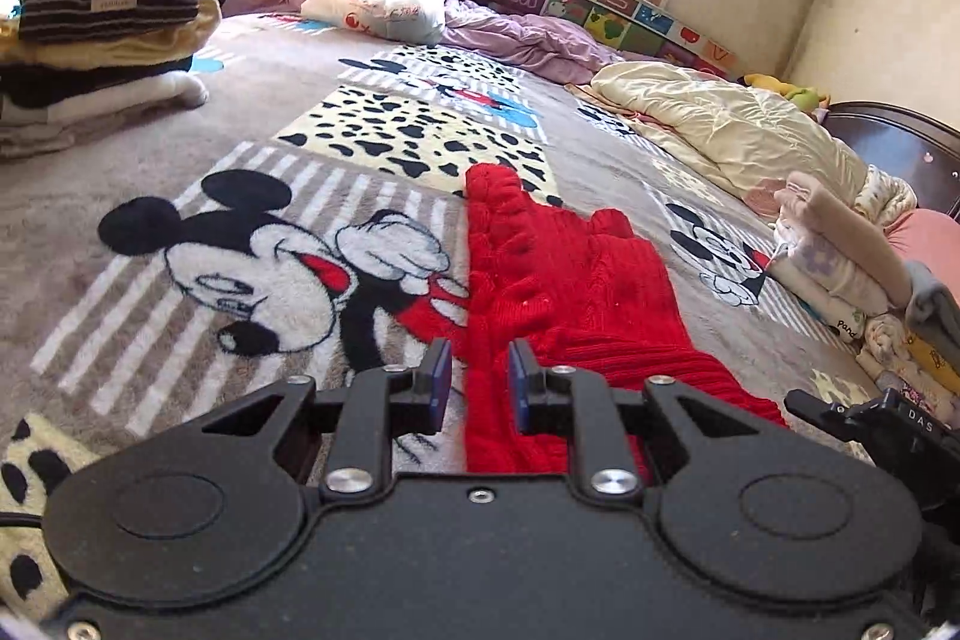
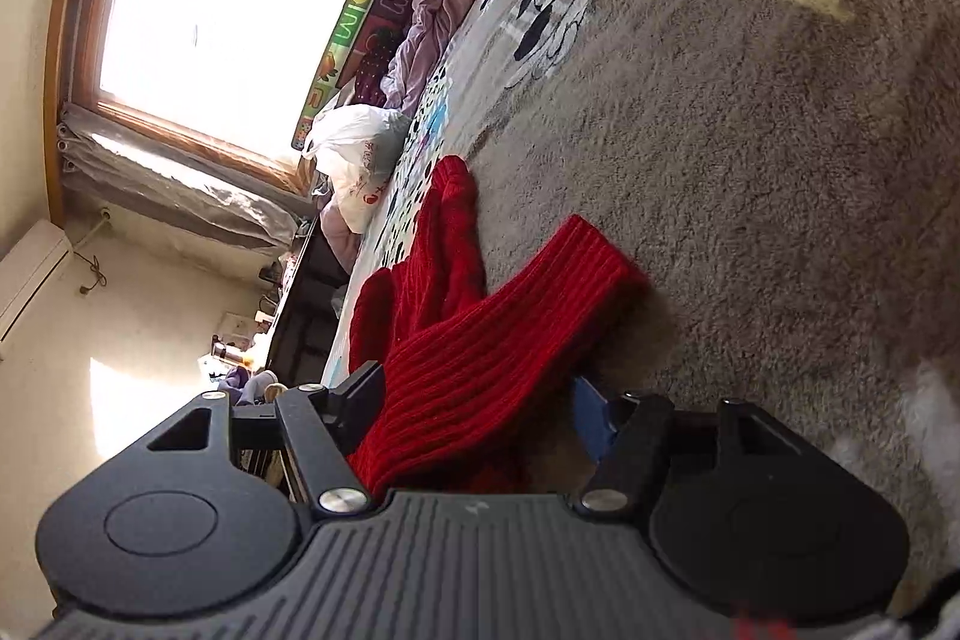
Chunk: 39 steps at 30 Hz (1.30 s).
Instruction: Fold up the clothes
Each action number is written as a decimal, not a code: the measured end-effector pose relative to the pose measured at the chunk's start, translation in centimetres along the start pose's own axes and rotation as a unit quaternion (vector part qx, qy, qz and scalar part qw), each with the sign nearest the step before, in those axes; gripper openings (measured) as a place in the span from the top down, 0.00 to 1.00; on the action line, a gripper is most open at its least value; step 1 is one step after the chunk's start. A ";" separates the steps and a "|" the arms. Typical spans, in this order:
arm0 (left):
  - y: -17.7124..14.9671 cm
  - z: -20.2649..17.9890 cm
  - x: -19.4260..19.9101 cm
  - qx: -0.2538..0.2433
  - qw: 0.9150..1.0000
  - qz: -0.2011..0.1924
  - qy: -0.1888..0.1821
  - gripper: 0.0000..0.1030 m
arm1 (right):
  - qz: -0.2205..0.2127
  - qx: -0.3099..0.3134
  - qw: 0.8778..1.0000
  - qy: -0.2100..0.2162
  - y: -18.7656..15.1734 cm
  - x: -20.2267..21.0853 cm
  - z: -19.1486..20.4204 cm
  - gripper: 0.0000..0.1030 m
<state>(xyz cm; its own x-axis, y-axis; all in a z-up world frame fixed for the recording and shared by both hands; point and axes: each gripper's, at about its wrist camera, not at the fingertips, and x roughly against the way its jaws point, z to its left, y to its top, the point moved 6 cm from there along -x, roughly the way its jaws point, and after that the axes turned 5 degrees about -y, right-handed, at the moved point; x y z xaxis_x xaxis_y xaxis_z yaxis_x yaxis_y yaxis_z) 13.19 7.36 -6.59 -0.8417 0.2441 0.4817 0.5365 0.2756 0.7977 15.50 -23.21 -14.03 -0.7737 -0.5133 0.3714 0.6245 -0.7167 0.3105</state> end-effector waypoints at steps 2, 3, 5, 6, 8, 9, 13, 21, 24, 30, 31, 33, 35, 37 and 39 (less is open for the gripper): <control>-0.5 -0.3 -0.1 -0.006 1.000 0.002 -0.003 0.83 | -0.008 -0.004 1.000 -0.002 0.1 -1.0 0.1 0.53; -0.7 -0.5 -0.2 -0.012 1.000 0.002 -0.005 0.83 | -0.010 -0.007 1.000 -0.002 0.2 -1.6 0.0 0.70; -1.0 -1.2 -0.5 -0.027 1.000 0.007 -0.007 0.83 | -0.011 -0.006 1.000 -0.001 0.3 -2.4 -0.1 0.89; -1.2 -1.4 -0.7 -0.035 0.999 0.010 -0.007 0.83 | -0.014 -0.003 1.000 0.000 0.4 -2.6 -0.1 0.89; -1.4 -1.8 -1.2 -0.045 0.999 0.014 -0.010 0.83 | -0.029 0.004 0.999 0.023 0.7 -1.7 0.7 0.90; -1.6 -1.9 -1.3 -0.047 0.999 0.017 -0.012 0.83 | -0.037 0.009 0.999 0.038 1.0 -1.1 1.2 0.90; -2.3 -2.3 -1.6 -0.065 0.997 0.031 -0.022 0.83 | -0.072 0.043 0.993 0.077 2.4 2.0 3.7 0.90; -4.0 -1.6 -3.0 -0.097 0.992 0.080 0.018 0.83 | -0.008 0.024 0.999 0.020 2.3 0.1 0.0 0.90; -3.8 -0.8 -2.8 -0.087 0.993 0.084 0.014 0.82 | -0.013 0.039 0.999 0.014 1.6 0.4 0.2 0.90; -1.6 -0.3 -0.8 -0.031 0.999 0.030 0.005 0.80 | -0.013 0.031 0.999 0.016 1.7 0.6 -0.3 0.90; -1.2 -0.6 -0.5 -0.026 0.999 0.019 0.001 0.80 | -0.013 0.030 0.999 0.016 1.7 0.7 -0.4 0.90; -0.9 -1.3 -0.3 -0.016 1.000 0.007 -0.023 0.80 | -0.010 0.039 0.999 0.016 1.7 0.5 -0.3 0.90; -1.4 -2.2 -0.8 -0.026 0.999 0.017 -0.040 0.80 | -0.007 0.042 0.999 0.015 1.6 0.3 -0.3 0.90; -3.0 -3.0 -2.3 -0.068 0.995 0.060 -0.032 0.78 | -0.007 0.042 0.999 0.016 1.5 0.3 -0.4 0.90; -4.8 -3.2 -3.5 -0.121 0.988 0.098 -0.007 0.75 | -0.010 0.041 0.999 0.014 1.5 0.6 -0.6 0.89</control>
<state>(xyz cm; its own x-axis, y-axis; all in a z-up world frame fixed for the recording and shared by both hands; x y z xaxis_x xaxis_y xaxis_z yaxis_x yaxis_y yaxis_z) 13.38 2.18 -10.97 -0.7215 0.2835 0.6317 0.6570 -0.0077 0.7539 15.85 -24.87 -13.87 -0.7885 -0.5126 0.3398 0.6141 -0.6863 0.3897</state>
